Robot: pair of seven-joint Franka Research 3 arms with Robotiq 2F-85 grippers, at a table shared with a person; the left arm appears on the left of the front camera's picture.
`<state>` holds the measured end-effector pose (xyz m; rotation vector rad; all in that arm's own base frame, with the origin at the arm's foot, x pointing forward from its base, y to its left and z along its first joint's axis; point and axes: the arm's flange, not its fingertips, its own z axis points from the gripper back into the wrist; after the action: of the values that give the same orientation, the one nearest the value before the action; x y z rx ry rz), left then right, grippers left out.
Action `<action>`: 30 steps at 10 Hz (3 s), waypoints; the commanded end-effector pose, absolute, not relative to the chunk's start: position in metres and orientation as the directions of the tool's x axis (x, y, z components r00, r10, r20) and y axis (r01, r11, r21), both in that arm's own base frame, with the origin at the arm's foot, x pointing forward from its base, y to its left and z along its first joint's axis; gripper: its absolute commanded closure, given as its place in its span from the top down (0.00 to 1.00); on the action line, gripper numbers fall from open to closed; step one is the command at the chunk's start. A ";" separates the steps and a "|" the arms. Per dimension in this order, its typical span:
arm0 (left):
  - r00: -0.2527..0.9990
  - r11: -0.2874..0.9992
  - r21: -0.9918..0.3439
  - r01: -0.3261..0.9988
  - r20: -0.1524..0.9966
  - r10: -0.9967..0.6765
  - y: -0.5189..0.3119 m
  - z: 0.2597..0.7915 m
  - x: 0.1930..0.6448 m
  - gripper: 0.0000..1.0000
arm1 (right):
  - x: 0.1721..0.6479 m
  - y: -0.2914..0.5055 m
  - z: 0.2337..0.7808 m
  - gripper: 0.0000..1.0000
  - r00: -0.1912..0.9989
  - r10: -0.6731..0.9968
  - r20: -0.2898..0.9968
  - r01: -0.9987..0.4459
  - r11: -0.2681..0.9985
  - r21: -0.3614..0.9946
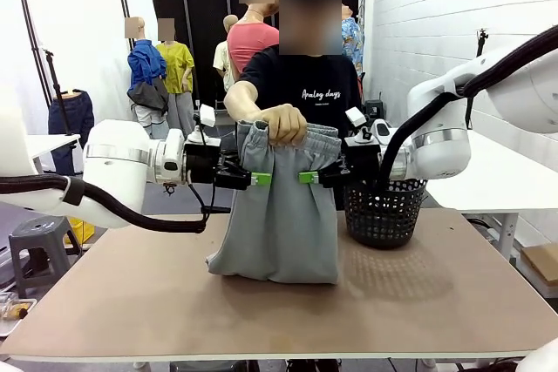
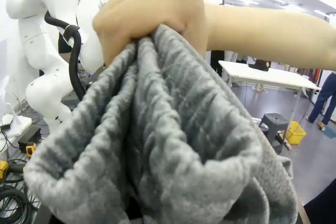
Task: Fold the training pants.
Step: Release the ends of the Training pants and then grab the overlapped ends, then fold the Training pants in half.
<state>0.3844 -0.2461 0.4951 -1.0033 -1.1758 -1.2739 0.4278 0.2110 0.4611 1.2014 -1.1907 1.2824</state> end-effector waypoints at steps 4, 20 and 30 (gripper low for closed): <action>-0.035 0.008 0.037 0.999 0.987 -0.156 -0.272 0.490 0.400 1.00 | 0.436 0.226 0.469 1.00 -0.047 -0.020 0.999 -0.998 -0.043 -0.048; -0.039 0.143 0.048 0.989 0.997 -0.067 -0.237 0.481 0.404 0.00 | 0.446 0.205 0.484 0.00 0.049 0.129 0.990 -0.977 -0.200 0.075; -0.005 0.125 0.019 0.992 0.994 -0.105 -0.246 0.482 0.409 0.00 | 0.442 0.207 0.478 0.00 0.053 0.102 0.993 -0.979 -0.190 0.072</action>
<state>0.4066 -0.2443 0.4773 -1.0518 -1.1916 -1.1716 0.4434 0.2068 0.4773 1.2895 -0.9817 1.3604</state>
